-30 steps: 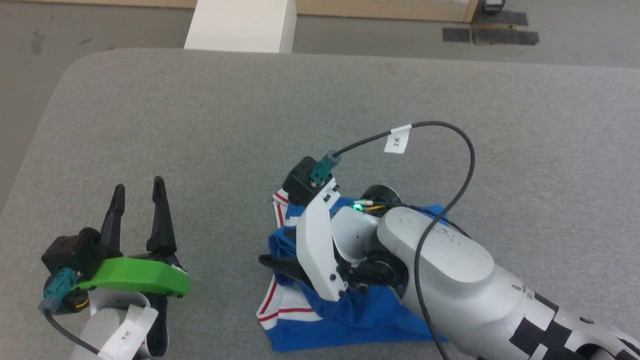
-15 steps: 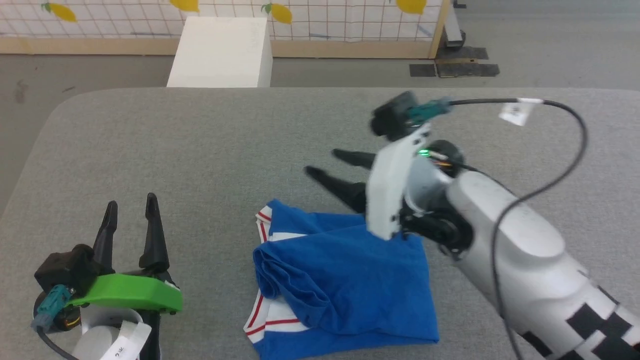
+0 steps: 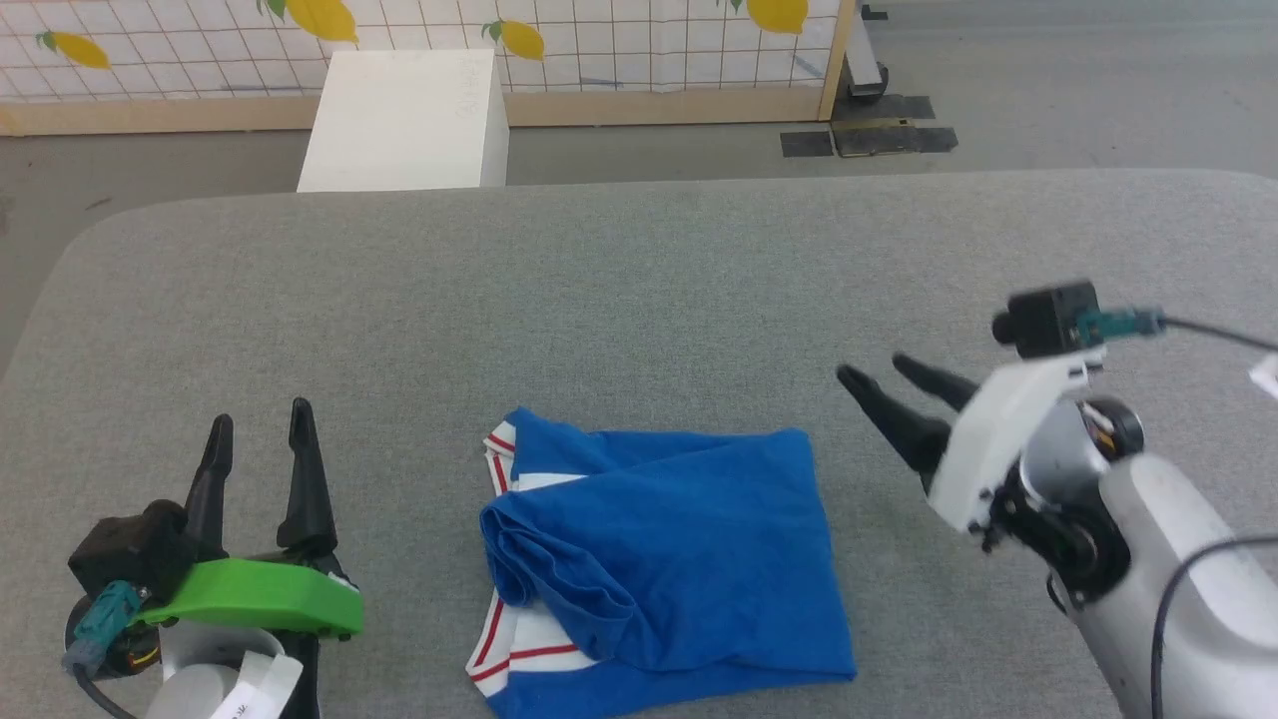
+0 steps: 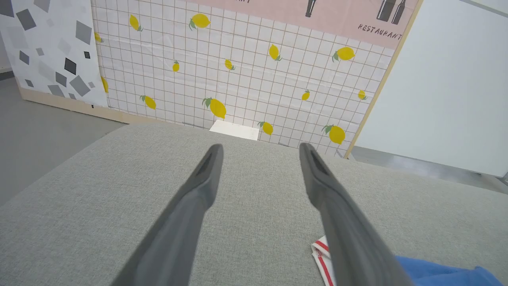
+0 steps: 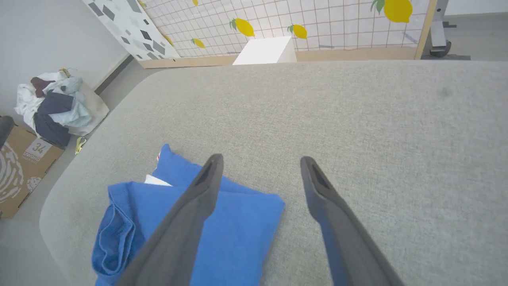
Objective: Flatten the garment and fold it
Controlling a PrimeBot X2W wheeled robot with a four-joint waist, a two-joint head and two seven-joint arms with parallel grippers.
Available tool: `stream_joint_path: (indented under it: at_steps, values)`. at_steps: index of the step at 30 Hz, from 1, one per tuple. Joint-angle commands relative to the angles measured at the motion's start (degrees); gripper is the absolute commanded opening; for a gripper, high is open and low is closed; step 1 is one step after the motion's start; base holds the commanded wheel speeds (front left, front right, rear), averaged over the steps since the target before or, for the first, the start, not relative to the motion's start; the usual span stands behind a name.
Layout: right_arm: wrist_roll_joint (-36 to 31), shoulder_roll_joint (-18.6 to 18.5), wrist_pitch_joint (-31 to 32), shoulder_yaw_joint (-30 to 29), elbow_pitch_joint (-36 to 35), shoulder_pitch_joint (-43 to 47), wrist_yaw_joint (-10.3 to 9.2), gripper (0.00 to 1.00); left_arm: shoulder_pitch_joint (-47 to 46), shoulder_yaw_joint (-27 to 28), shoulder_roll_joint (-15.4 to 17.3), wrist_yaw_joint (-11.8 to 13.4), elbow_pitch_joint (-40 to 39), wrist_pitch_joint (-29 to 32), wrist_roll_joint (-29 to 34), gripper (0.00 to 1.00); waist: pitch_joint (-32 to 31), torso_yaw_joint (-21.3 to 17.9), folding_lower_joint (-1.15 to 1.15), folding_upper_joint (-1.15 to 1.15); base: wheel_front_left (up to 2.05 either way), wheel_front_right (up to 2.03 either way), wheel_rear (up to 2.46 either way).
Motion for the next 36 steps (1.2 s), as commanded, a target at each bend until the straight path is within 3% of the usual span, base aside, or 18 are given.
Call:
stream_joint_path:
  at_steps: [1,8,20,34,35,36]
  values:
    - [-1.1,0.4,0.4,-1.2,-0.7,2.4,-0.06,1.0,1.0,0.1,0.1,0.2,-0.3,-0.1,0.3,1.0,0.0,-0.1,0.0,0.0,0.0,0.0,0.0]
    - [-4.7,2.3,7.0,-5.5,-4.3,10.2,-0.06,1.0,0.9,0.0,0.0,0.2,-0.2,-0.2,0.0,1.0,0.8,-0.1,0.0,0.0,0.0,0.0,0.0]
    - [-8.5,5.6,24.3,-2.8,-6.1,10.5,-0.06,1.0,-1.2,-0.7,-0.5,-0.4,0.5,-0.5,-0.2,1.0,3.8,1.5,0.0,0.0,0.0,0.0,0.0]
    - [-11.2,8.8,27.7,3.5,0.0,6.2,-0.06,1.0,-2.7,-0.9,-1.3,-1.0,1.7,-1.0,0.0,1.0,6.0,2.8,0.0,0.0,0.0,0.0,0.0]
    - [-11.1,8.8,28.0,4.1,0.5,6.0,-0.06,0.9,-2.8,-1.0,-1.3,-1.1,1.8,-1.0,0.1,1.0,6.1,2.9,0.0,0.0,0.0,0.0,0.0]
    - [-10.9,8.8,28.2,4.6,0.8,5.8,-0.06,0.31,-2.9,-1.0,-1.4,-1.1,1.9,-1.0,0.1,1.0,6.1,2.9,0.0,0.0,0.0,0.0,0.0]
